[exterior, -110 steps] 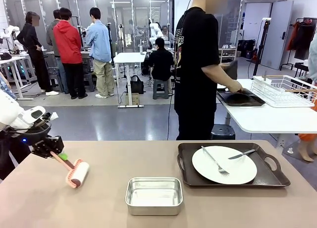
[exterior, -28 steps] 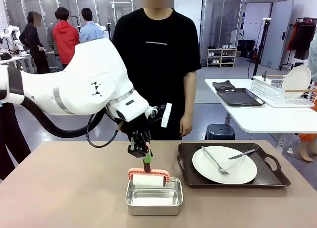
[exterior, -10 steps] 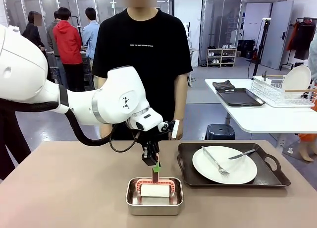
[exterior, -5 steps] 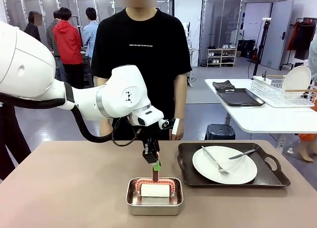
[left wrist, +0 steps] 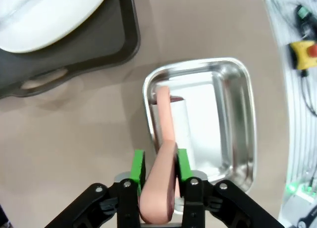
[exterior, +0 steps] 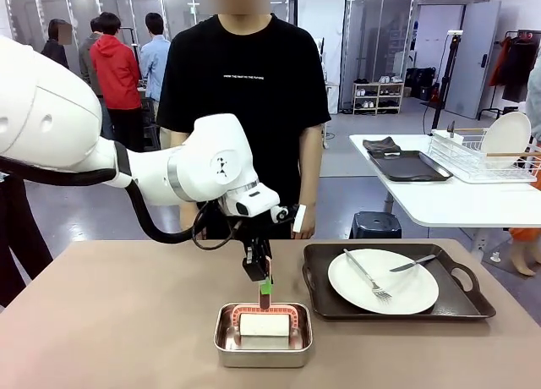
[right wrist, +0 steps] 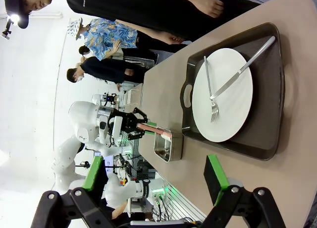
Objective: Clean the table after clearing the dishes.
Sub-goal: Place the Lint Roller back on top of the Airtight Container.
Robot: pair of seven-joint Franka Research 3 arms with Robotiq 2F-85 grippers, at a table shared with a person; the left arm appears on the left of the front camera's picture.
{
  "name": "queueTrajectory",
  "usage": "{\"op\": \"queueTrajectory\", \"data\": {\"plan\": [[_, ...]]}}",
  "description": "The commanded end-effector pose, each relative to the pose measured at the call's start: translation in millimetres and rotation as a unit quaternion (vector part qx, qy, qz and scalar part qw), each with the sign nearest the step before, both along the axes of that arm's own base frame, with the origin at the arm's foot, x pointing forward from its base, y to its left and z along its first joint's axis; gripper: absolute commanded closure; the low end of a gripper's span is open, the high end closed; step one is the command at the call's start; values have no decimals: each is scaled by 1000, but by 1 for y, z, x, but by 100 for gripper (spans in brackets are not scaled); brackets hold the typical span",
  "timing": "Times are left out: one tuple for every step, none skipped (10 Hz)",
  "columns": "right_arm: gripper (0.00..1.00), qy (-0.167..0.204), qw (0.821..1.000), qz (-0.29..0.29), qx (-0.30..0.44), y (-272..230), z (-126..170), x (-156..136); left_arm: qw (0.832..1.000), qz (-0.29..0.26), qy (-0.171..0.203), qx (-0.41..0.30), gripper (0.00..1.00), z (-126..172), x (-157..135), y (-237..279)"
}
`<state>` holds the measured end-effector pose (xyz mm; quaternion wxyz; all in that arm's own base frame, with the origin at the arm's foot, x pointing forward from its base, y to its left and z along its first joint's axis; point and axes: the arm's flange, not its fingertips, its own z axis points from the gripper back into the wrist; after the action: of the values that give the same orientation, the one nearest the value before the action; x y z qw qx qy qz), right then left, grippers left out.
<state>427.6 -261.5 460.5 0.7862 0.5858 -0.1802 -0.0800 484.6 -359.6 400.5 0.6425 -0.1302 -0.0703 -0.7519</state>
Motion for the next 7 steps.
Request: {"op": "queueTrajectory", "data": {"plan": [[0, -3, 1000, 0, 1, 1, 3, -1, 1000, 1, -10, 20, 37, -25, 3, 0], [0, -3, 1000, 0, 1, 1, 3, -1, 1000, 5, -8, 20, 11, -24, 3, 1], [0, -3, 1000, 0, 1, 1, 3, -1, 1000, 11, -2, 20, 3, -19, 1, 1], [0, -3, 1000, 0, 1, 1, 3, -1, 1000, 12, 1, 21, 0, -12, -1, 2], [0, -3, 1000, 0, 1, 1, 3, -1, 1000, 11, 5, 8, 0, -3, -4, 3], [0, -3, 1000, 0, 1, 1, 3, -1, 1000, 12, 11, 5, 0, 6, -6, 5], [0, -3, 1000, 0, 1, 1, 3, -1, 1000, 18, 18, 10, 0, 13, -9, 9]]}}
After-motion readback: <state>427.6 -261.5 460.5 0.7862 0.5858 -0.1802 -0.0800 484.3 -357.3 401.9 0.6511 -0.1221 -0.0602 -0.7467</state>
